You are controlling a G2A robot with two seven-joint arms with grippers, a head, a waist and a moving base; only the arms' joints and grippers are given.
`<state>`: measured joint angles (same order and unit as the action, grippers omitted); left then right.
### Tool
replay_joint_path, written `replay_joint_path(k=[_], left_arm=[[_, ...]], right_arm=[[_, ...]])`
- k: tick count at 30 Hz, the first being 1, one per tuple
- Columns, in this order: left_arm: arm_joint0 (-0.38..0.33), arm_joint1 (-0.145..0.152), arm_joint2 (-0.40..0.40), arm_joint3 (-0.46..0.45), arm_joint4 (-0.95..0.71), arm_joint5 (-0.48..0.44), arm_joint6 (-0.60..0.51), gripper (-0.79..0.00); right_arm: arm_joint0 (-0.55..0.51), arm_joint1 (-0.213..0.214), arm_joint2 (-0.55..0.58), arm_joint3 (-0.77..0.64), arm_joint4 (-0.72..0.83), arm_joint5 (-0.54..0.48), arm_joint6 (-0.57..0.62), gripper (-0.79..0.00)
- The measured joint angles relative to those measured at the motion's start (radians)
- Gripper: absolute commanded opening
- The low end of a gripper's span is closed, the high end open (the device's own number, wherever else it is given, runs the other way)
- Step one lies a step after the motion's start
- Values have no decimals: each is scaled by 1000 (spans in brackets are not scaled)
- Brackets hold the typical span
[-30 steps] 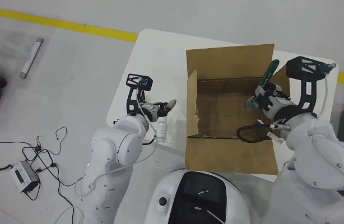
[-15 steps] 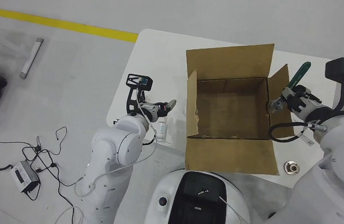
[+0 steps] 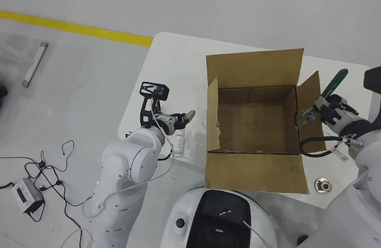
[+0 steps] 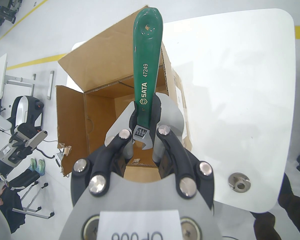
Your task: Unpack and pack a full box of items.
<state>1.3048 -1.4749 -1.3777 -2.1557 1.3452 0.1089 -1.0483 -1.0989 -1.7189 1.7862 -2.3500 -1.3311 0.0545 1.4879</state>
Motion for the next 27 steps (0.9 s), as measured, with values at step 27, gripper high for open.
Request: replay_joint_path(k=[27], left_arm=[[0,0,0,0,0,0,0,0]], right_arm=[[-137,161,367,0,206,-87,48,-785]])
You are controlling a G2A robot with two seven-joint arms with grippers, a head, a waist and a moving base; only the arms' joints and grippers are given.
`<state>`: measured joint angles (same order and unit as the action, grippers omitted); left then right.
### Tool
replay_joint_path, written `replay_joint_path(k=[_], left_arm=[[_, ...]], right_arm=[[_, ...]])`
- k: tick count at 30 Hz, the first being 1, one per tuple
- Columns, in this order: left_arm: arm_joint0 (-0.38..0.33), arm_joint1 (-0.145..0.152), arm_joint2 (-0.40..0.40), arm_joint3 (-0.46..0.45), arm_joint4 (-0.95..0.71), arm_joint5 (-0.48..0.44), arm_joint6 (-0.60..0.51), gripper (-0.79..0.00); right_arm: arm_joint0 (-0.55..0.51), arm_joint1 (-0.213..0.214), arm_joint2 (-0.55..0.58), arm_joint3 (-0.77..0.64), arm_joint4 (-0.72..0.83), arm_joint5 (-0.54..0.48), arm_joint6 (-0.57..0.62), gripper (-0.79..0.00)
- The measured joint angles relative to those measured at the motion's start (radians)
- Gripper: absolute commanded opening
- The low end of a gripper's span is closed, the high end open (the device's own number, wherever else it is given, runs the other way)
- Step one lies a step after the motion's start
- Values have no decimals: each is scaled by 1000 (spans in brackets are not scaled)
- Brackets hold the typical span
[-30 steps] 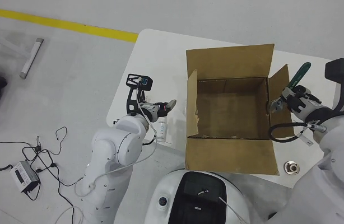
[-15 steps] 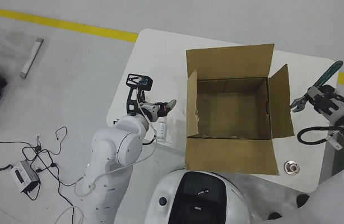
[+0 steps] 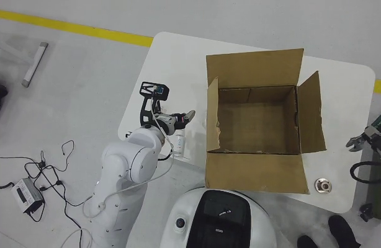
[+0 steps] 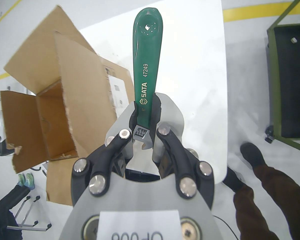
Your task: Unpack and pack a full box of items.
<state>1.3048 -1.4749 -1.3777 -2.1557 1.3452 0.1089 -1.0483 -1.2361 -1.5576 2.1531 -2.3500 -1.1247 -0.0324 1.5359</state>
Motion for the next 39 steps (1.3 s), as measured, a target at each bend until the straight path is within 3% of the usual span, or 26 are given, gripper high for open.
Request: replay_joint_path(k=[7,16,28,39], left_arm=[[0,0,0,0,0,0,0,0],[0,0,0,0,0,0,0,0],[0,0,0,0,0,0,0,0],[0,0,0,0,0,0,0,0]], right_arm=[[-155,37,25,0,8,-6,0,-785],[-316,56,-31,3,-41,27,-2,-785],[-430,56,-192,102,-111,79,-211,-785],[-462,64,-288,199,-188,78,-336,-785]])
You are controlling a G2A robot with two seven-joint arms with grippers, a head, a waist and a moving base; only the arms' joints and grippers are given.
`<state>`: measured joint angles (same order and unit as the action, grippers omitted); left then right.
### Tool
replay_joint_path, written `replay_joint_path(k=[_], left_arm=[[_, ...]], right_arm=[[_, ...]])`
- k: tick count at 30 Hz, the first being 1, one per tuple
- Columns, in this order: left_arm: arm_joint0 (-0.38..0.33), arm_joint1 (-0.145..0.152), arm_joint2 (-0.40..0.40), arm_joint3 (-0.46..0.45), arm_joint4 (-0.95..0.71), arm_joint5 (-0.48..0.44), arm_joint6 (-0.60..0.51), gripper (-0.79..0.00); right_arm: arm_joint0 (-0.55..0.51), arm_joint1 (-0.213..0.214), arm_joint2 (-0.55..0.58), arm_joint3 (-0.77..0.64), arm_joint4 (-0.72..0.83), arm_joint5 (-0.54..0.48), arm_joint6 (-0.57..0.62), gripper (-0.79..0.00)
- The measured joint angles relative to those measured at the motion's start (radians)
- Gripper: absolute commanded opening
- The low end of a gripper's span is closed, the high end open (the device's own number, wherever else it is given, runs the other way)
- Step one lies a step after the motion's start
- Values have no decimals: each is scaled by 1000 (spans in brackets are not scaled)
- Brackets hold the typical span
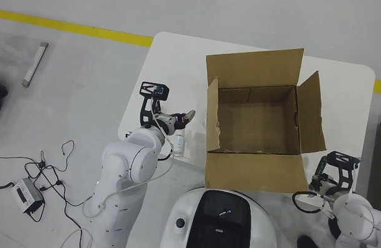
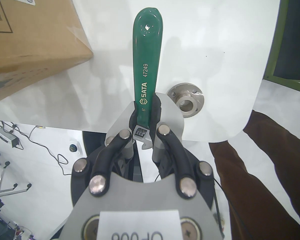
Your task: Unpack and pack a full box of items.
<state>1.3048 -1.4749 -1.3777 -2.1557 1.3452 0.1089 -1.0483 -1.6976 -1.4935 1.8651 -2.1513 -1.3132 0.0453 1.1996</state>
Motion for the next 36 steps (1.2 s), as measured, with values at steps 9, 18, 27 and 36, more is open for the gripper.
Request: replay_joint_path(k=[9,18,27,36], left_arm=[[0,0,0,0,0,0,0,0],[0,0,0,0,0,0,0,0],[0,0,0,0,0,0,0,0],[0,0,0,0,0,0,0,0]], right_arm=[[15,7,-63,80,-64,19,-27,-785],[47,14,-83,131,-90,53,-27,0],[54,21,-54,73,-35,66,-7,0],[50,32,123,-157,230,32,-23,-520]])
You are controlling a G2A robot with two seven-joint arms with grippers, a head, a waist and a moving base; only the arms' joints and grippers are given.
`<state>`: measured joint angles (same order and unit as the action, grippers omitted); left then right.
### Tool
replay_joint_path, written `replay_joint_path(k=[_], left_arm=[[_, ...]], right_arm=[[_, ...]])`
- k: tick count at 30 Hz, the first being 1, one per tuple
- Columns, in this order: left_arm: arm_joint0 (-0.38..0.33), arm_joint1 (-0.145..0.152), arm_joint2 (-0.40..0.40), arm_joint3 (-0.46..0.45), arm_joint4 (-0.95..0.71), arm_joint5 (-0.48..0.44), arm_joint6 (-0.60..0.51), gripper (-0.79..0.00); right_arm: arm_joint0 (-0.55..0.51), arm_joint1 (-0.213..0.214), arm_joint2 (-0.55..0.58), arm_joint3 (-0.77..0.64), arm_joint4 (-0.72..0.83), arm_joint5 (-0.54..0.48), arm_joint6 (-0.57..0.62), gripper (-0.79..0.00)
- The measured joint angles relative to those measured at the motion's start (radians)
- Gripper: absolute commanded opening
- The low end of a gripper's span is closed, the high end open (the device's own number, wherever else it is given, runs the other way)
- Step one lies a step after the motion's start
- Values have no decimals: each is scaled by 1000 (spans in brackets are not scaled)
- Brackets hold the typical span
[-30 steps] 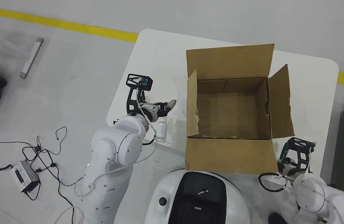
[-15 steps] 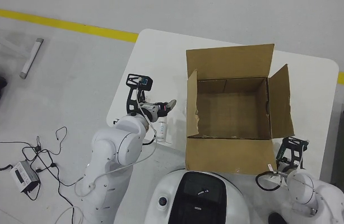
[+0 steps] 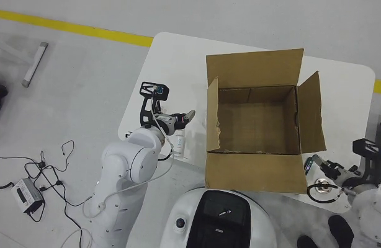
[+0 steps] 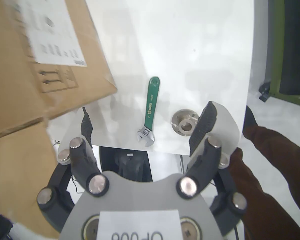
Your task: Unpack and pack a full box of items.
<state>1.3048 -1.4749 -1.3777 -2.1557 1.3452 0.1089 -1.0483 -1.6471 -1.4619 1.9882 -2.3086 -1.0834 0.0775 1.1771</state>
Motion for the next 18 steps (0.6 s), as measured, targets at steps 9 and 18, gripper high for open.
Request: replay_joint_path(k=[9,18], left_arm=[[0,0,0,0,0,0,0,0],[0,0,0,0,0,0,0,0]], right_arm=[[97,33,273,-41,391,-149,-43,-785],[103,35,286,-41,410,-142,-45,-785]])
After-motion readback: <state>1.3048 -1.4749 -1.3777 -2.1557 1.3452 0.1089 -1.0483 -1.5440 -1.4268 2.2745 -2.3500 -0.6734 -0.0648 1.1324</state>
